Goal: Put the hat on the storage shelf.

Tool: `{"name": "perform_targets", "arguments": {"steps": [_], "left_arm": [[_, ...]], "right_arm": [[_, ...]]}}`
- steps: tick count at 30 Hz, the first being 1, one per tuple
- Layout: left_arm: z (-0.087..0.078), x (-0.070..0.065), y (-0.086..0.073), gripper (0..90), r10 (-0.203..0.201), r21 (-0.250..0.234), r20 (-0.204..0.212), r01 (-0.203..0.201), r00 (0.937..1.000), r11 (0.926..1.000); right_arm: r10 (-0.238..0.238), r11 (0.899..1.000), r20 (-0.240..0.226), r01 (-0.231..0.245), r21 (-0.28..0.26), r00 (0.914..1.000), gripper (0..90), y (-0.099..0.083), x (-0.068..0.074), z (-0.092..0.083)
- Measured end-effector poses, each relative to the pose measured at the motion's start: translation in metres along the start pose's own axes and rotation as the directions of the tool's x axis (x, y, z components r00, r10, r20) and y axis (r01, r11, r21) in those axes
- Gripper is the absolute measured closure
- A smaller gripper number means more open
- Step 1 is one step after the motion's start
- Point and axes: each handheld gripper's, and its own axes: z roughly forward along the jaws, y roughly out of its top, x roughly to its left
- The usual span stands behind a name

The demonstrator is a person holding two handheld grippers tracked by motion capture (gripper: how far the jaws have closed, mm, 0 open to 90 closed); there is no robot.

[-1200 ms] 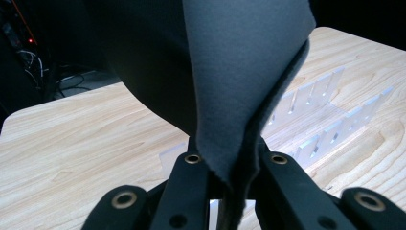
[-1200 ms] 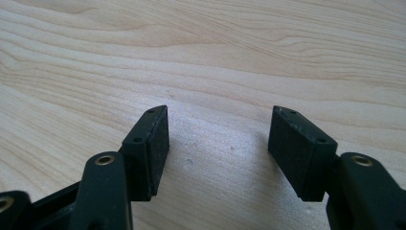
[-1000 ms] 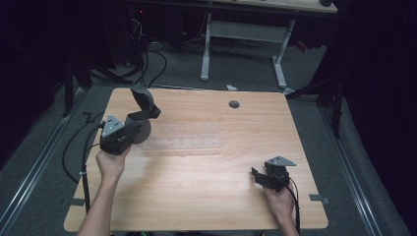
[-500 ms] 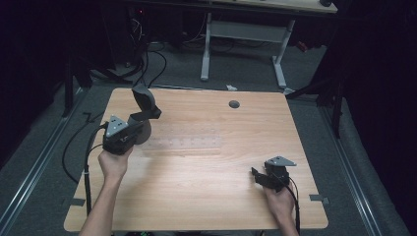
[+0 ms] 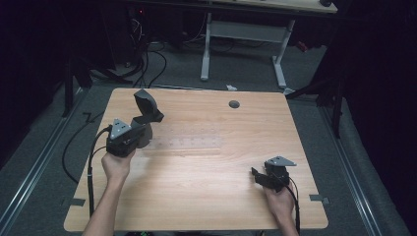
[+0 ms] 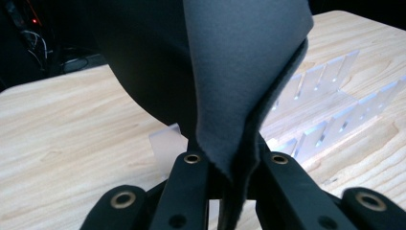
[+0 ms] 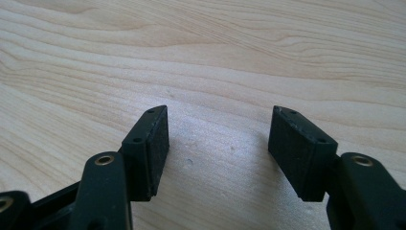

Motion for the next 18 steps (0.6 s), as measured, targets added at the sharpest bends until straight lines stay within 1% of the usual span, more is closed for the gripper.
{"name": "perform_targets", "arguments": {"steps": [2,5,8,10,12,15,16,18], "left_arm": [[0.0,0.001,-0.004,85.2,0.003,0.009,-0.004,-0.003,1.0,1.0],[0.0,0.002,-0.007,84.9,-0.007,0.004,0.0,0.007,1.0,1.0],[-0.002,0.003,-0.008,84.2,-0.006,0.0,-0.006,0.006,1.0,1.0],[-0.004,0.003,-0.008,82.2,-0.012,-0.005,-0.006,0.012,0.9999,0.9999],[-0.006,0.005,-0.007,79.2,-0.016,0.001,-0.014,0.017,0.9998,0.9999],[-0.009,0.004,-0.005,77.0,-0.019,0.001,-0.014,0.019,0.9997,0.9998],[-0.01,0.004,-0.004,74.6,-0.024,0.0,-0.015,0.024,0.9996,0.9997],[-0.011,0.004,-0.003,65.6,-0.033,-0.004,-0.028,0.032,0.9991,0.9995]], "right_arm": [[0.0,1.0,0.0,0.0,0.0,1.0,39.8,0.0,0.0,0.0],[0.0,1.0,0.0,0.0,0.0,1.0,39.8,0.0,0.0,0.0],[0.0,1.0,0.0,0.0,0.0,1.0,39.8,0.0,0.0,0.0],[0.0,1.0,0.0,0.0,0.0,1.0,39.8,0.0,0.0,0.0],[0.0,1.0,0.0,0.0,0.0,1.0,39.8,0.0,0.0,0.0],[0.0,1.0,0.0,0.0,0.0,1.0,39.8,0.0,0.0,0.0],[0.0,1.0,0.0,0.0,0.0,1.0,39.8,0.0,0.0,0.0],[0.001,1.0,0.001,-0.001,0.0,1.0,39.8,0.0,0.0,0.0]]}}
